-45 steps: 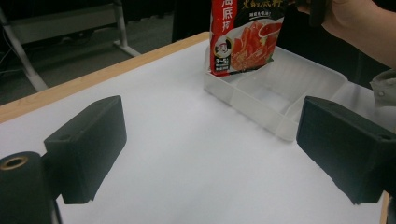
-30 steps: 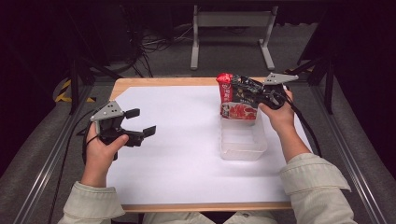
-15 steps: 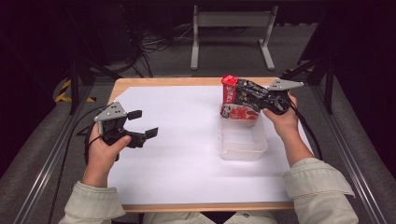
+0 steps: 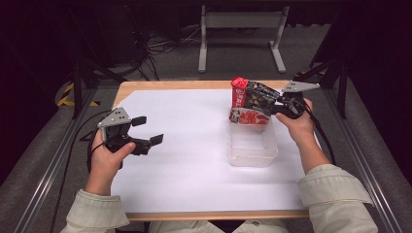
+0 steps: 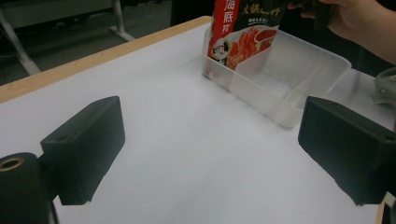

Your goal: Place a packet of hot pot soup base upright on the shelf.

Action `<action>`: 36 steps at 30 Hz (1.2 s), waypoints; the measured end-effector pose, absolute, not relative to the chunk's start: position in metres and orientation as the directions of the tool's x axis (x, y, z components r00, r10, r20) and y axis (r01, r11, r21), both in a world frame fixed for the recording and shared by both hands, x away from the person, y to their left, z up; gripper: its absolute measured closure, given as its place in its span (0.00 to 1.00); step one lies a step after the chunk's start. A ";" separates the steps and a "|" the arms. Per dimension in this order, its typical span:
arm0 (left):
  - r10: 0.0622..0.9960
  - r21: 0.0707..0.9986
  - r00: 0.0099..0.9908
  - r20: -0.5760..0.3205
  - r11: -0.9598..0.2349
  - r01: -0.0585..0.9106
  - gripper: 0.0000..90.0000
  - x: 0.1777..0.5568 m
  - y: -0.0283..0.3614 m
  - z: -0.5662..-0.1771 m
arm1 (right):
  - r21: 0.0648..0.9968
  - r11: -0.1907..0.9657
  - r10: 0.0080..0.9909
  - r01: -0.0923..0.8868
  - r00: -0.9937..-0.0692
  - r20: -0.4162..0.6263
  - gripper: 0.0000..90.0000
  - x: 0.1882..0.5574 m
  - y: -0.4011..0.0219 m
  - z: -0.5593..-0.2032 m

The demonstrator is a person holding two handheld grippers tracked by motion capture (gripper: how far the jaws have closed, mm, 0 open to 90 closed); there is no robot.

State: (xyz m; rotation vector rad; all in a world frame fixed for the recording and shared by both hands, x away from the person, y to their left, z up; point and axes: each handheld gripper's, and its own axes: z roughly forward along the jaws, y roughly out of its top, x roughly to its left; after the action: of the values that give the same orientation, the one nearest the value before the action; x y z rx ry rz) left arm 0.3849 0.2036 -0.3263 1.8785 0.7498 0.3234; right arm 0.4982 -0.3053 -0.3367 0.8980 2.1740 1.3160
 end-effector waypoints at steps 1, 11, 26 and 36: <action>0.630 0.898 0.769 -0.108 -0.270 0.347 0.09 0.385 0.204 -0.327 | 0.897 0.325 0.722 0.299 -0.691 -0.031 0.53 0.496 -0.307 -0.333; 0.660 0.900 0.745 -0.096 -0.262 0.349 0.10 0.373 0.211 -0.335 | 0.904 0.314 0.685 0.290 -0.729 -0.004 0.33 0.467 -0.322 -0.310; 0.696 0.889 0.712 -0.095 -0.262 0.375 0.09 0.357 0.233 -0.367 | 0.889 0.339 0.671 0.307 -0.741 0.000 0.28 0.419 -0.343 -0.312; 0.682 0.906 0.724 -0.098 -0.239 0.348 0.08 0.360 0.242 -0.380 | 0.902 0.300 0.651 0.309 -0.758 0.043 0.26 0.399 -0.358 -0.338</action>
State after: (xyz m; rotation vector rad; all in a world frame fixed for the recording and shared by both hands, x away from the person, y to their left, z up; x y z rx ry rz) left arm 0.3604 0.2424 -0.3803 1.8488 0.8022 0.3866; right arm 0.3986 -0.3585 -0.3382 0.8657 2.2420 1.4423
